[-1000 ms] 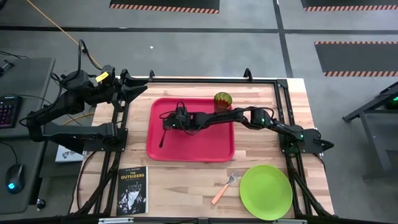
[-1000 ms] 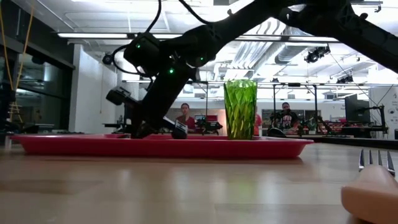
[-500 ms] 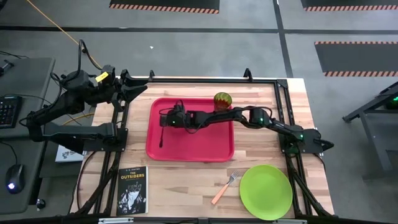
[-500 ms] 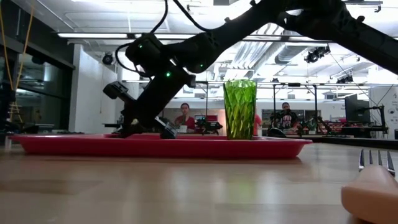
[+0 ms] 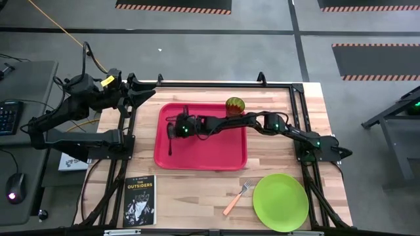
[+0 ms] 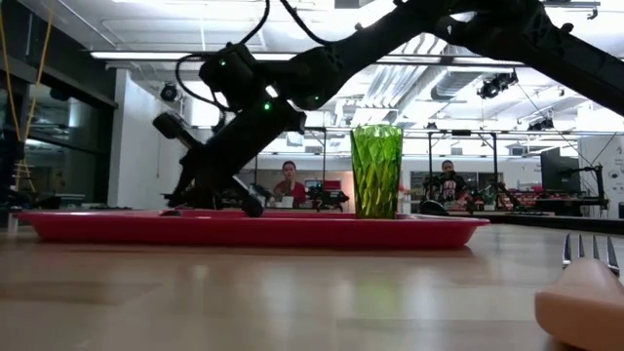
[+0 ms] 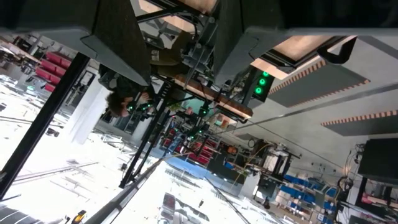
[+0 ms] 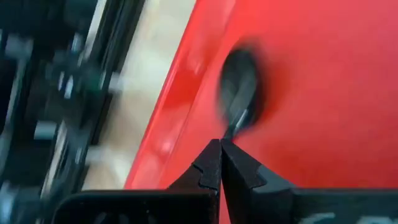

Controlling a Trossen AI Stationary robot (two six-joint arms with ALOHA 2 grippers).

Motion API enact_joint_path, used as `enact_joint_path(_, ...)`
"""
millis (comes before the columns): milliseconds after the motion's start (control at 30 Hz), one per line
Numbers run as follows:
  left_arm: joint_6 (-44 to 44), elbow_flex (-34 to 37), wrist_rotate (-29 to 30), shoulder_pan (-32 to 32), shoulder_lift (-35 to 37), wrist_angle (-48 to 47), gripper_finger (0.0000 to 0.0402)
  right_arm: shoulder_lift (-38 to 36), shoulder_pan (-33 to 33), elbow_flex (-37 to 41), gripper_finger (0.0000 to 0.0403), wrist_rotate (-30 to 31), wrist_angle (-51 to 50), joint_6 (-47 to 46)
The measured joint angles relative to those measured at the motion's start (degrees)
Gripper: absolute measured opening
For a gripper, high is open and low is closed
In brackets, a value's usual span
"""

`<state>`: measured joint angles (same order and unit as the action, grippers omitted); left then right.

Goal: Pick and place plate/cup/fork/spoon on tray
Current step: Put the black spoon to the left side of the red tray

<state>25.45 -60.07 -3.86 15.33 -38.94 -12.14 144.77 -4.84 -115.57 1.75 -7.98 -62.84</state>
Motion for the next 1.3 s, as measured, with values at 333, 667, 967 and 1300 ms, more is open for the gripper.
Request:
enact_joint_path(333, 0.02, 0.00, 0.00, 0.00, -0.02, -0.02, 0.0170, -0.02, 5.81, 0.00, 0.0000, -10.15, -2.22, 16.81)
enact_joint_path(667, 1.51, 0.00, -0.02, 0.02, -0.02, -0.03, 0.0170, -0.02, 9.60, -1.75, 0.0000, -0.55, -5.61, 32.06)
enact_joint_path(967, 1.55, 0.00, -0.02, 0.02, -0.01, -0.05, 0.0170, 0.85, 10.50, -13.46, 0.0000, 2.04, -15.45, 55.14)
enact_joint_path(1300, 0.78, -0.02, -0.54, -0.13, -0.05, -8.05, 0.0164, 3.30, 9.35, -18.17, 0.0000, 3.72, -28.24, 50.93)
